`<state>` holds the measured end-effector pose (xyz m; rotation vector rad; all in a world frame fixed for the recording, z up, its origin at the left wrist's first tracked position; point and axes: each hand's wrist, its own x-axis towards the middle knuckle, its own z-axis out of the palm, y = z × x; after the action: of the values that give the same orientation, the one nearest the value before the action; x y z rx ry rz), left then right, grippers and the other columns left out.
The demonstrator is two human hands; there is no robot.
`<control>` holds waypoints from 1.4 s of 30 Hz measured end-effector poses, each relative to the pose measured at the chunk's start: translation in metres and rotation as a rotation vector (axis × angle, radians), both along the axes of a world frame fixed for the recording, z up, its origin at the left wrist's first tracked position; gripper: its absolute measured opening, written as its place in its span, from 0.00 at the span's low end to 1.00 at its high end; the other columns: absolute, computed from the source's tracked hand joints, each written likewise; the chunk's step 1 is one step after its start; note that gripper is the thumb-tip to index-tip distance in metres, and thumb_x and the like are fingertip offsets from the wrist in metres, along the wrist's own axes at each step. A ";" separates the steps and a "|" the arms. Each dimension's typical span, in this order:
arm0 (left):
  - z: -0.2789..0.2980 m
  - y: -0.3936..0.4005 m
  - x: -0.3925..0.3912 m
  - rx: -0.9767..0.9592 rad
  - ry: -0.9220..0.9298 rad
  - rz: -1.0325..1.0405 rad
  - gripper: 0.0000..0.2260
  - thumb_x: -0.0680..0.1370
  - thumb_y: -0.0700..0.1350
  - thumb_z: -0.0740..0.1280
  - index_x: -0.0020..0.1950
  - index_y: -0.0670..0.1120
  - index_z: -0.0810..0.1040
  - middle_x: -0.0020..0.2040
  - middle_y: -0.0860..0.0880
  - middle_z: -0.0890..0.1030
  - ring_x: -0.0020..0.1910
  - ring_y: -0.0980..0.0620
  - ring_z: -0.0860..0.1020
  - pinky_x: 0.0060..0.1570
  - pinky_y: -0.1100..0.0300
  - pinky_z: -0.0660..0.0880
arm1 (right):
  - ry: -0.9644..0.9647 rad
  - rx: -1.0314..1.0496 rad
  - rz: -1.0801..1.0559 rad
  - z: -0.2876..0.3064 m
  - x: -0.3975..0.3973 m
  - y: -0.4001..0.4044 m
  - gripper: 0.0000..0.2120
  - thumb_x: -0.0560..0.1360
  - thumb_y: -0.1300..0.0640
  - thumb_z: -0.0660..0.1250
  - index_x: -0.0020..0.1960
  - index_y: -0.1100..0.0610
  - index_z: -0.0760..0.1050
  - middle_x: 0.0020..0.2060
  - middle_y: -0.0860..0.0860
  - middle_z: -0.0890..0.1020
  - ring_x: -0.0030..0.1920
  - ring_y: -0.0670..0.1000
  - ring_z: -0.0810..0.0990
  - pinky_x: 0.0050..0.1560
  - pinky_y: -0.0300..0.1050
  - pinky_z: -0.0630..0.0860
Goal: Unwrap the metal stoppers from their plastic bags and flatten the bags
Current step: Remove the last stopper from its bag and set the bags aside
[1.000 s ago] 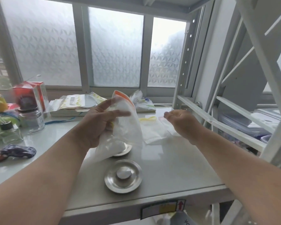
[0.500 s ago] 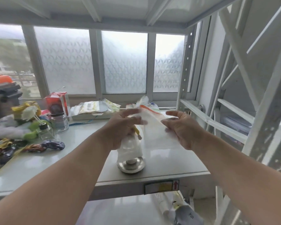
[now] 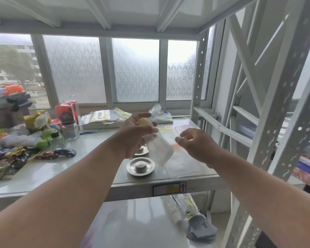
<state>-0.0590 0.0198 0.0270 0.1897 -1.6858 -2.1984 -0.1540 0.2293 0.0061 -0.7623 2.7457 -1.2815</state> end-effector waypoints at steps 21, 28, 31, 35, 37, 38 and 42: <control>-0.015 0.021 -0.034 -0.565 -0.117 0.159 0.15 0.73 0.40 0.79 0.57 0.53 0.84 0.61 0.45 0.86 0.56 0.42 0.88 0.58 0.48 0.87 | 0.108 0.370 -0.376 -0.012 -0.035 0.062 0.16 0.76 0.66 0.63 0.63 0.59 0.76 0.57 0.60 0.83 0.57 0.62 0.80 0.48 0.45 0.71; -0.017 -0.043 0.010 -0.710 -0.148 0.242 0.12 0.79 0.39 0.76 0.59 0.53 0.85 0.58 0.50 0.88 0.52 0.51 0.86 0.52 0.54 0.85 | 0.309 0.417 -0.378 -0.013 -0.023 0.048 0.19 0.78 0.55 0.65 0.68 0.57 0.75 0.64 0.59 0.79 0.66 0.64 0.76 0.63 0.55 0.73; -0.029 -0.075 0.030 -0.766 -0.182 0.303 0.10 0.81 0.41 0.75 0.61 0.52 0.85 0.58 0.52 0.87 0.50 0.56 0.85 0.42 0.62 0.77 | 0.406 0.305 -0.195 -0.006 0.001 0.016 0.19 0.79 0.52 0.68 0.68 0.55 0.79 0.64 0.58 0.81 0.67 0.62 0.76 0.67 0.56 0.71; -0.046 -0.101 0.026 -0.847 -0.258 0.315 0.12 0.81 0.44 0.75 0.64 0.52 0.85 0.59 0.51 0.86 0.54 0.51 0.85 0.44 0.59 0.80 | 0.331 0.222 0.131 0.002 0.021 -0.045 0.14 0.80 0.52 0.70 0.64 0.53 0.83 0.60 0.53 0.85 0.62 0.56 0.80 0.61 0.44 0.71; -0.048 -0.111 0.013 -0.892 -0.322 0.306 0.14 0.80 0.46 0.76 0.66 0.52 0.85 0.61 0.50 0.86 0.56 0.49 0.85 0.54 0.54 0.83 | 0.288 0.237 0.196 0.008 0.012 -0.087 0.14 0.80 0.52 0.71 0.64 0.53 0.83 0.59 0.52 0.85 0.61 0.55 0.81 0.57 0.41 0.70; -0.049 -0.115 0.004 -0.909 -0.351 0.299 0.16 0.79 0.48 0.77 0.67 0.53 0.85 0.62 0.49 0.85 0.58 0.48 0.85 0.59 0.52 0.83 | 0.263 0.230 0.205 0.011 0.005 -0.106 0.14 0.79 0.53 0.71 0.64 0.53 0.84 0.59 0.53 0.85 0.61 0.55 0.82 0.56 0.40 0.71; -0.054 -0.128 -0.026 -0.920 -0.376 0.165 0.25 0.77 0.51 0.81 0.74 0.54 0.83 0.66 0.48 0.83 0.62 0.49 0.83 0.63 0.55 0.79 | 0.211 0.350 0.175 0.012 -0.034 -0.158 0.19 0.78 0.53 0.73 0.67 0.57 0.82 0.64 0.55 0.85 0.64 0.56 0.82 0.58 0.41 0.73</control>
<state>-0.0846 -0.1080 -0.0270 0.4804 -2.5778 -1.1316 -0.1884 0.0711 0.0179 -1.1218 2.8629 -0.6980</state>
